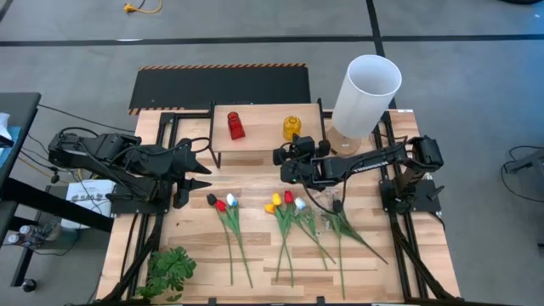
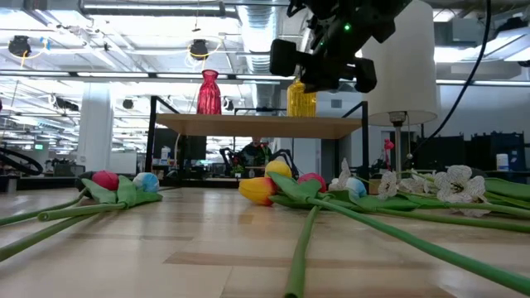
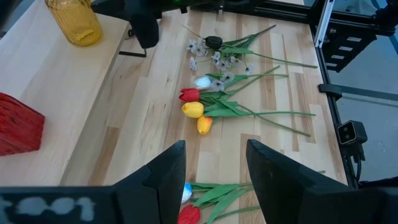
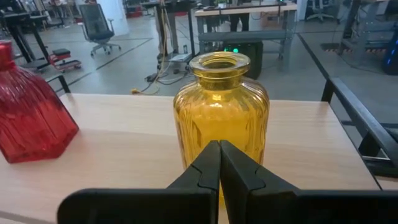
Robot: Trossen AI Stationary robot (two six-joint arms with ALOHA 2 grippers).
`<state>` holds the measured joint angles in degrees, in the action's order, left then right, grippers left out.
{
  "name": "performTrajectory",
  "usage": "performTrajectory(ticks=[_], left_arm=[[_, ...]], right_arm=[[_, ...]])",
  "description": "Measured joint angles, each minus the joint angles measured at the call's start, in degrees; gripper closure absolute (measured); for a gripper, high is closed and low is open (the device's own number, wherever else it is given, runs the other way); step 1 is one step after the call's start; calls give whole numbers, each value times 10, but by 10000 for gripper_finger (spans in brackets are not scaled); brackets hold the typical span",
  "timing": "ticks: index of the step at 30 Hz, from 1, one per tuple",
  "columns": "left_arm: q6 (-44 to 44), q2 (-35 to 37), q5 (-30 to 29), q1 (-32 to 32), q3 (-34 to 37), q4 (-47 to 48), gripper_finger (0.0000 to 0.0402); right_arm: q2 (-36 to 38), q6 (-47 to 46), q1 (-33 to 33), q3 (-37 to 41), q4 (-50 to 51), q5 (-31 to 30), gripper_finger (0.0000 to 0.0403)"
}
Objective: Pick and place flowers into a vace then onto a shelf
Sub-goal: Put the yellow flower vase on the shelf
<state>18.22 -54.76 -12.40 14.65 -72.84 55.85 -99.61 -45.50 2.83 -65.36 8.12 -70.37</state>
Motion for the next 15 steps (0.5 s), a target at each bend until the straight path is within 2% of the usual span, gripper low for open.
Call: performTrajectory(ticks=[15], left_arm=[[0,0,0,0,0,0,244]], right_arm=[[0,-2,-16,0,-4,-1,403]])
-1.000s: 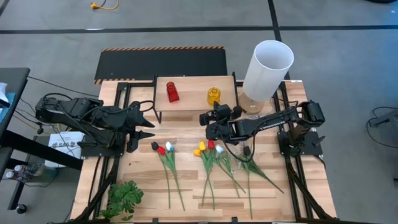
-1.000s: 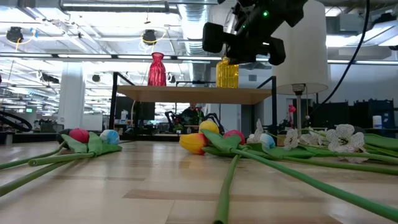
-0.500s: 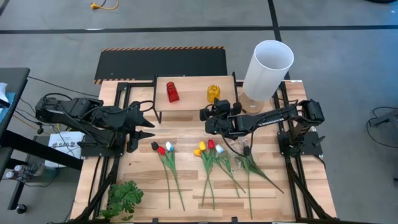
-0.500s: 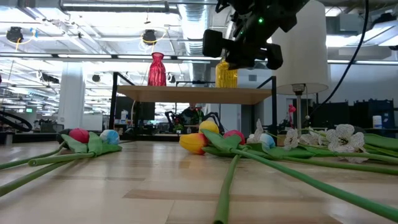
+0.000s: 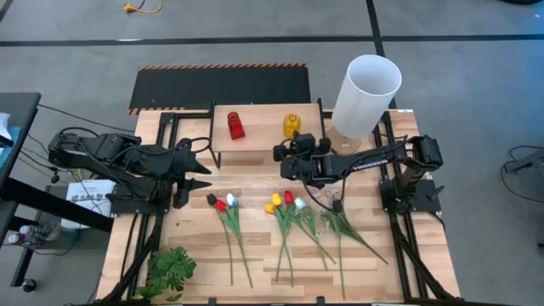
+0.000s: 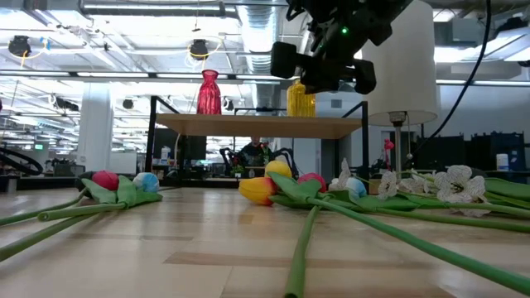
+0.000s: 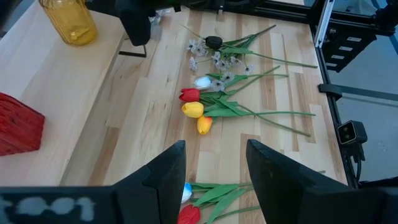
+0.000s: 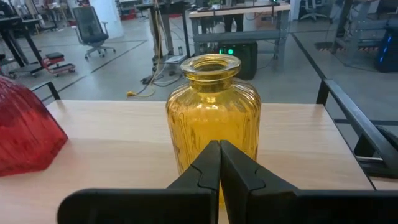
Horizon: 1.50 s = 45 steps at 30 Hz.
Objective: Pick and place flowers into a vace then onto a shelf
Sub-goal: Put the yellow flower vase on the shelf, then put the right black tulip into the yellow flower vase
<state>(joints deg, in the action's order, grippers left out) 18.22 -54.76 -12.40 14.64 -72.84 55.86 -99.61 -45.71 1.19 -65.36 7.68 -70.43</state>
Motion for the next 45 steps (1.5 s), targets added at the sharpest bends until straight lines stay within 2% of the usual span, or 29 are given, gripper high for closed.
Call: performTrajectory(ticks=[16,23,26,29,34,36,38,40,43,45], left_arm=[[0,0,0,0,0,0,244],[0,0,0,0,0,0,244],[0,0,0,0,0,0,244],[0,0,0,0,0,0,244],[0,0,0,0,0,2,244],[0,0,0,0,0,2,244],[0,0,0,0,0,2,244],[0,0,0,0,0,2,244],[0,0,0,0,0,2,244],[0,0,0,0,0,2,244]], right_arm=[[0,-8,0,-3,-4,-3,403],[1,79,71,-56,9,-25,403],[13,117,116,-97,58,-29,403],[35,122,165,-141,132,-30,403],[92,127,224,-199,191,-21,403],[115,128,231,-204,193,26,403],[139,132,231,-204,198,114,403],[160,132,224,-204,210,244,403],[175,128,210,-204,241,482,403],[177,106,209,-204,274,596,403]])
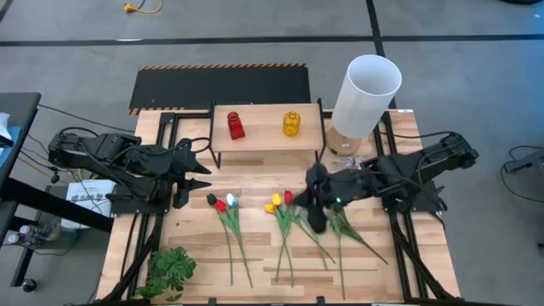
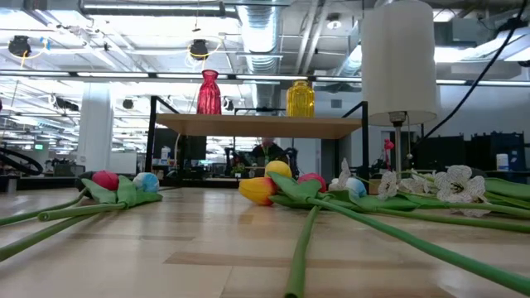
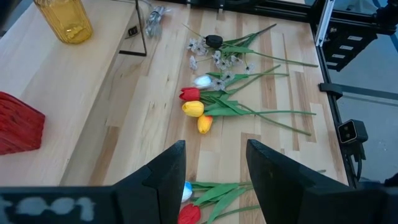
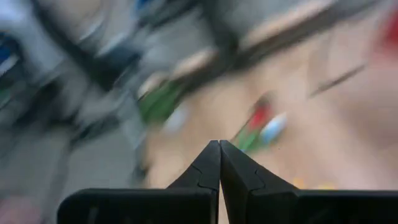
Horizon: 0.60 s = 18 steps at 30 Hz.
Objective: Pick and place flowers into a vace then onto a shelf
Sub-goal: Put the right black tulip into the yellow flower vase
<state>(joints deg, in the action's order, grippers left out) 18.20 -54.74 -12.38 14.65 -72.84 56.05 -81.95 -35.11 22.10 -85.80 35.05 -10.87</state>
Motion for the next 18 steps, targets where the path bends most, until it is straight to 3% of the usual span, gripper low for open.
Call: performTrajectory(ticks=[4,8,11,14,18], left_arm=[[0,0,0,0,0,0,244],[0,0,0,0,0,0,244],[0,0,0,0,0,0,244],[0,0,0,0,0,0,244],[0,0,0,0,0,0,244]], right_arm=[[-10,-54,27,0,139,105,403],[-29,-118,80,0,359,104,403],[-35,-167,136,0,480,63,403],[-27,-203,200,2,501,13,403],[22,-305,275,49,406,-1,403]])
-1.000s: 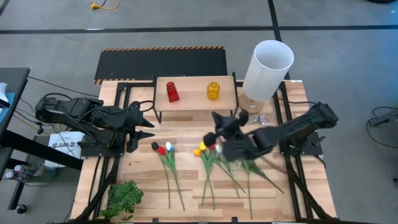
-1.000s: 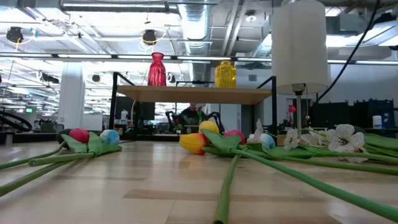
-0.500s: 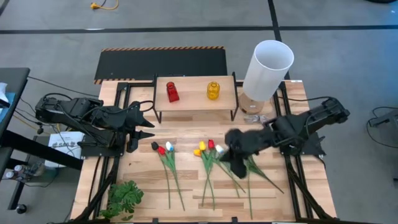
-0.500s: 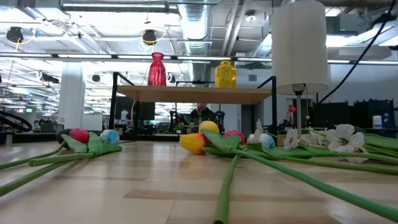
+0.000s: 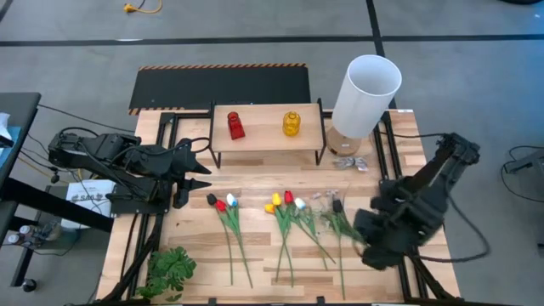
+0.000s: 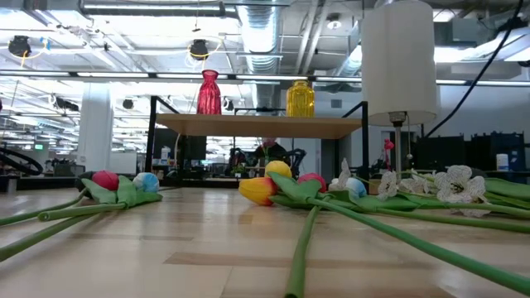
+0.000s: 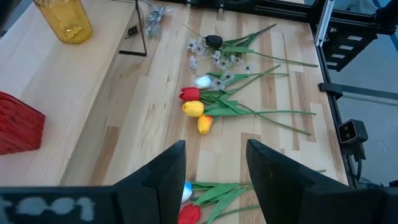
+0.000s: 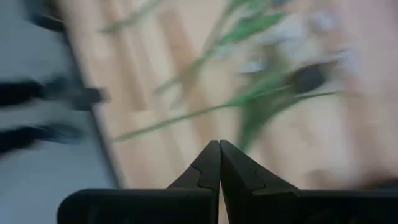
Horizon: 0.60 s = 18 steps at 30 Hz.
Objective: Pick and place flowers into a vace then onto a shelf
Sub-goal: Put the right black tulip into the yellow flower vase
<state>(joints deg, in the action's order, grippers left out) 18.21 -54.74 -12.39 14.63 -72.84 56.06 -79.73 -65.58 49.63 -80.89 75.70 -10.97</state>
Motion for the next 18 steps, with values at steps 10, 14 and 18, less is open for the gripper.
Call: performTrajectory(ticks=[10,14,18], left_arm=[[0,0,0,0,0,0,244],[0,0,0,0,0,0,244],[0,0,0,0,0,0,244]], right_arm=[[25,-134,52,138,-184,-21,403],[40,-124,7,178,-184,1,403],[78,-130,-29,243,-224,37,403]])
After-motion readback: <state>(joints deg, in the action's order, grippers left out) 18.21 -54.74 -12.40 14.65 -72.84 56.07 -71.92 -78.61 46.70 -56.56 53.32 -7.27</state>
